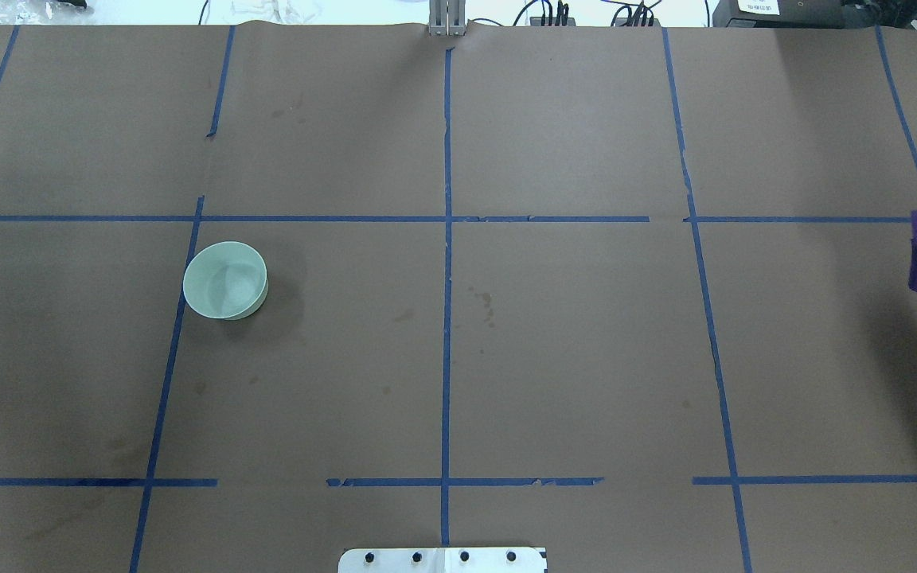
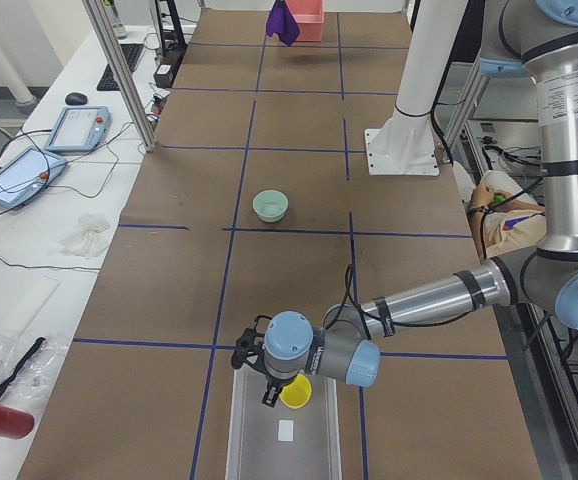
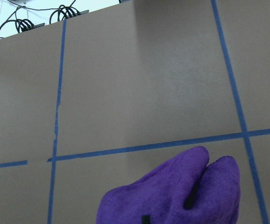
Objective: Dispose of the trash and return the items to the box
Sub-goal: 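Carry the purple cloth with the right gripper into the pink bin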
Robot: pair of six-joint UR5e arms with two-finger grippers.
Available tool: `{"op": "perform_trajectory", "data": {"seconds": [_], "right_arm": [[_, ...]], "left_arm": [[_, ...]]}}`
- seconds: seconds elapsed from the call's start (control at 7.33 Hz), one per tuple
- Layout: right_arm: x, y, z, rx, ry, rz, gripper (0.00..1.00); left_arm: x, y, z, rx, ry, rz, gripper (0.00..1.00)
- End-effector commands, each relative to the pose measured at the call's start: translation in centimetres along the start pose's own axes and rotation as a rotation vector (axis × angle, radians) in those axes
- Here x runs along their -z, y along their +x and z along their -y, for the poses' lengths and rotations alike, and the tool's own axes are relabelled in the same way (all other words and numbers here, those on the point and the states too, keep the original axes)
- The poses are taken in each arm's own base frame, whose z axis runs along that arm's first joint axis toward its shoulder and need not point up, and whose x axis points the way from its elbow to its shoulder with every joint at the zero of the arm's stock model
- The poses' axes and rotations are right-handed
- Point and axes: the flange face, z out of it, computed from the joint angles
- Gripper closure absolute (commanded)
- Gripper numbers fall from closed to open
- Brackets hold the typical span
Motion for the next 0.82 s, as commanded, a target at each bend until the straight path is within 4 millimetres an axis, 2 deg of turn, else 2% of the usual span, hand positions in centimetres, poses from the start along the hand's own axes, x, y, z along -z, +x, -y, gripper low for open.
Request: {"op": "perform_trajectory", "data": {"seconds": [0.0,0.14,0.27,0.41,0.55,0.68], "right_arm": [[2.8,7.5,-4.7,0.066,0.009,-0.062,1.0],[3.8,10.5,-5.7,0.091,0.014,-0.093,1.0],[6.3,13.7,-5.8,0.103,0.016,-0.137,1.0],[8.7,16.0,-5.1,0.147,0.009,-0.175,1.0],[10.8,17.2,-3.4,0.159,-0.02,-0.202,1.0],[11.8,18.1,-1.4,0.208,-0.046,-0.293,1.0]], "left_arm": [[4.4,1.8,3.7,-0.041,0.088,0.076,0.22],[5.6,2.4,5.7,0.009,0.116,0.085,0.22],[6.3,2.8,7.5,0.021,0.14,0.084,0.22],[7.2,3.4,8.9,0.035,0.162,0.083,0.22],[8.4,4.5,10.6,0.108,0.198,0.076,0.22],[8.8,4.8,11.5,0.117,0.211,0.072,0.22]]}}
